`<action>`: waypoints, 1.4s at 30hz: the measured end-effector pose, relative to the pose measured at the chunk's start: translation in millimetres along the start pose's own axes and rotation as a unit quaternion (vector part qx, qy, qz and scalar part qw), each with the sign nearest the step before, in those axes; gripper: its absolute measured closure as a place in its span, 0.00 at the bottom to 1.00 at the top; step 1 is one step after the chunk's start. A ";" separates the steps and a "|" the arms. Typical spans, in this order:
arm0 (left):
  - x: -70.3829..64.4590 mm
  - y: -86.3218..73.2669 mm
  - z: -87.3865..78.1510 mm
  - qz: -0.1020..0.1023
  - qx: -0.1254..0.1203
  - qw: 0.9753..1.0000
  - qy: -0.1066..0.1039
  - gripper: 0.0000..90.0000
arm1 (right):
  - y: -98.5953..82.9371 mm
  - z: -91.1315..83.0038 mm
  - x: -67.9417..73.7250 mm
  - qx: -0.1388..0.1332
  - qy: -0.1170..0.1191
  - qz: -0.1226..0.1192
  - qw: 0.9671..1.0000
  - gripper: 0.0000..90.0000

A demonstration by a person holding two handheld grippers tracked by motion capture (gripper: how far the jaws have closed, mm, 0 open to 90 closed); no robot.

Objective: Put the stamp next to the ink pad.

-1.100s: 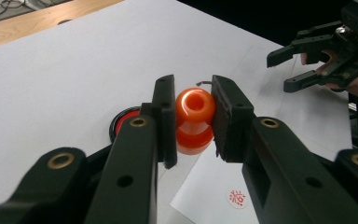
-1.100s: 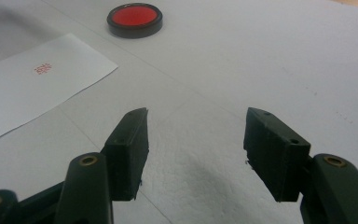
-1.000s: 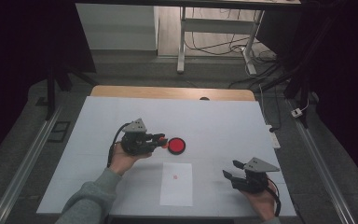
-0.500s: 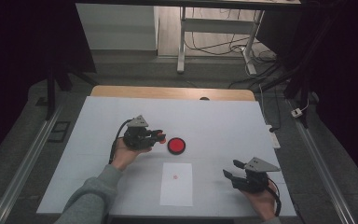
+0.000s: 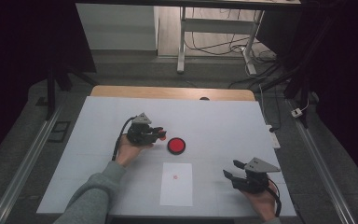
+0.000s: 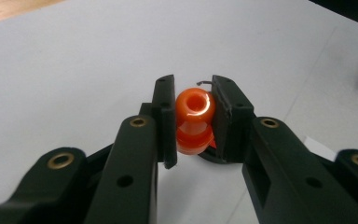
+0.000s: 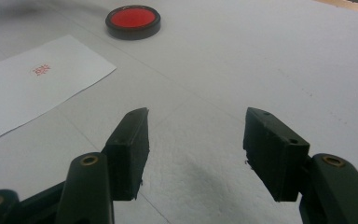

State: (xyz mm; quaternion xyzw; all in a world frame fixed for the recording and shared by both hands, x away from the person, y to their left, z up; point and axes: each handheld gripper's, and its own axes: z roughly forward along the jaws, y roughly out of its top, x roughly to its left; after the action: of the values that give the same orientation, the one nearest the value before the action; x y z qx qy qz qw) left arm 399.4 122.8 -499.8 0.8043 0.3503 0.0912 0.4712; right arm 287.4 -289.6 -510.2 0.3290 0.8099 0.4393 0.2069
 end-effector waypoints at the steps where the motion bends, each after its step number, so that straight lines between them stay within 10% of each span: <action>1: 0.8 1.0 0.9 0.001 0.000 1.000 0.001 0.80 | 0.1 0.0 0.2 -0.001 0.001 0.000 1.000 0.44; 42: 12.1 -13.8 33.6 0.014 0.069 0.997 0.031 0.77 | -1.4 0.5 -2.2 0.004 -0.002 -0.001 1.000 0.44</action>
State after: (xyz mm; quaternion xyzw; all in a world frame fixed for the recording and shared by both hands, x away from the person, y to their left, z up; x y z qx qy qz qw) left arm 417.7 111.6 -531.4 0.8366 0.3590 0.0976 0.4021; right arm 288.8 -291.4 -511.5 0.3304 0.8116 0.4349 0.2076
